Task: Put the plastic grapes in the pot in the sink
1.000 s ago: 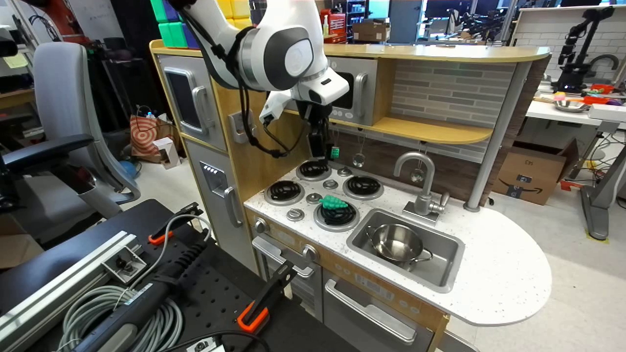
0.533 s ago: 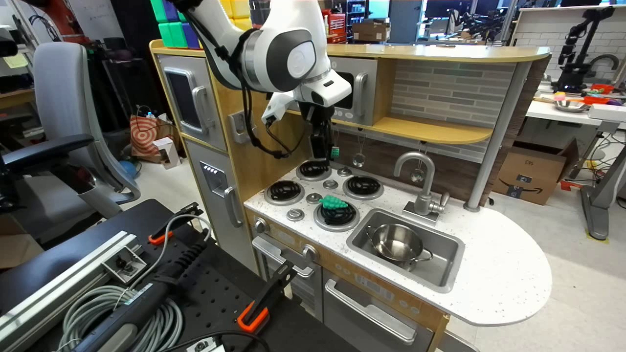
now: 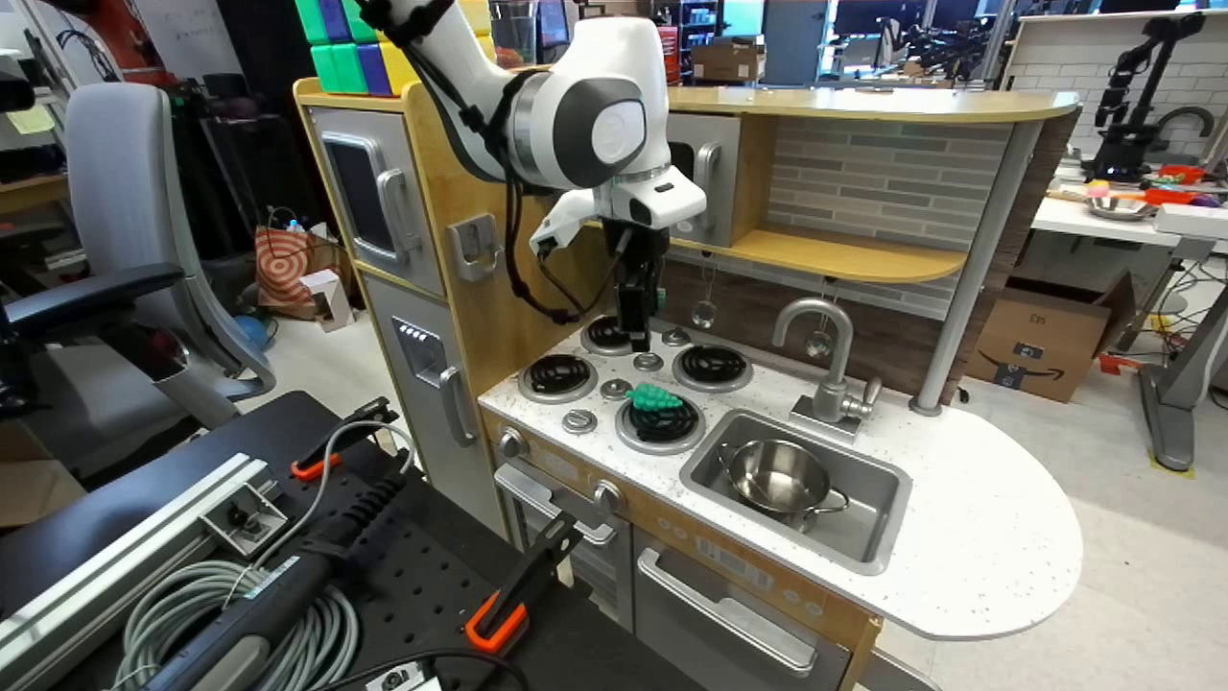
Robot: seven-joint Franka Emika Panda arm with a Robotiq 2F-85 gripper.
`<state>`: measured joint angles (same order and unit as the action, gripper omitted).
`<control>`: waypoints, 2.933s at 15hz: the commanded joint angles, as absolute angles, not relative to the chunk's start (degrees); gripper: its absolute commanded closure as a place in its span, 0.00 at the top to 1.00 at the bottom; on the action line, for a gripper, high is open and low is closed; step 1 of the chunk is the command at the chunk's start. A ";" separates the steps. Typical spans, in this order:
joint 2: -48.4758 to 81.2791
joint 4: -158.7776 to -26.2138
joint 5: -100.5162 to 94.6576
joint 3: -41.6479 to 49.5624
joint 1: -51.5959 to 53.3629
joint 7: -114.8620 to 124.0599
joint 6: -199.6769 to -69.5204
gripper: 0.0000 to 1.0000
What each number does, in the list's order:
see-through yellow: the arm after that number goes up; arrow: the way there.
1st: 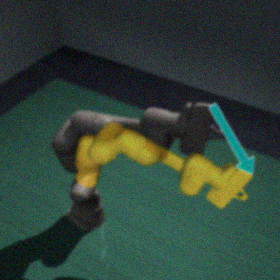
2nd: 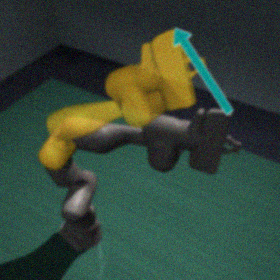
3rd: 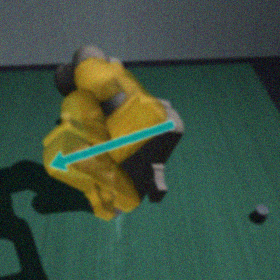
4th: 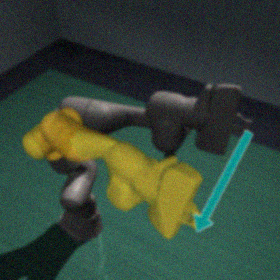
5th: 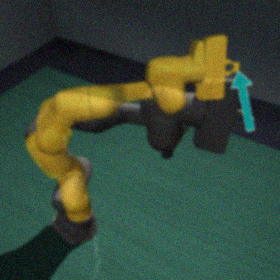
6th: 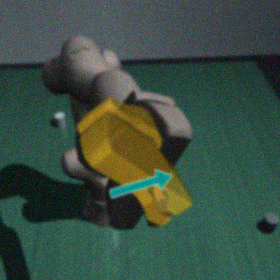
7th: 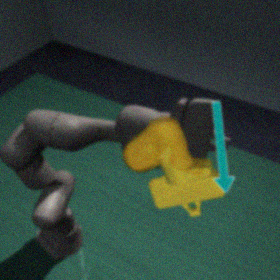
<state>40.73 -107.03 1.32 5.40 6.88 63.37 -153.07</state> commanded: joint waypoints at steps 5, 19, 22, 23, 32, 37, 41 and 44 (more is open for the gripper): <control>54.57 -92.20 4.59 3.74 6.46 58.16 -151.34 1.00; 69.31 -73.29 4.93 4.46 6.55 59.42 -138.48 0.67; 71.28 -70.52 4.92 4.49 6.36 59.90 -136.53 0.43; 71.62 -70.13 4.94 4.60 6.33 60.15 -136.34 0.35; 63.78 -83.02 8.98 6.24 4.51 63.88 -148.17 0.25; 59.36 -91.13 13.45 8.83 1.71 66.65 -157.38 0.25; 60.99 -88.01 15.00 11.11 0.01 70.50 -153.03 0.25; 64.91 -81.95 14.78 12.88 -0.53 76.60 -148.81 0.25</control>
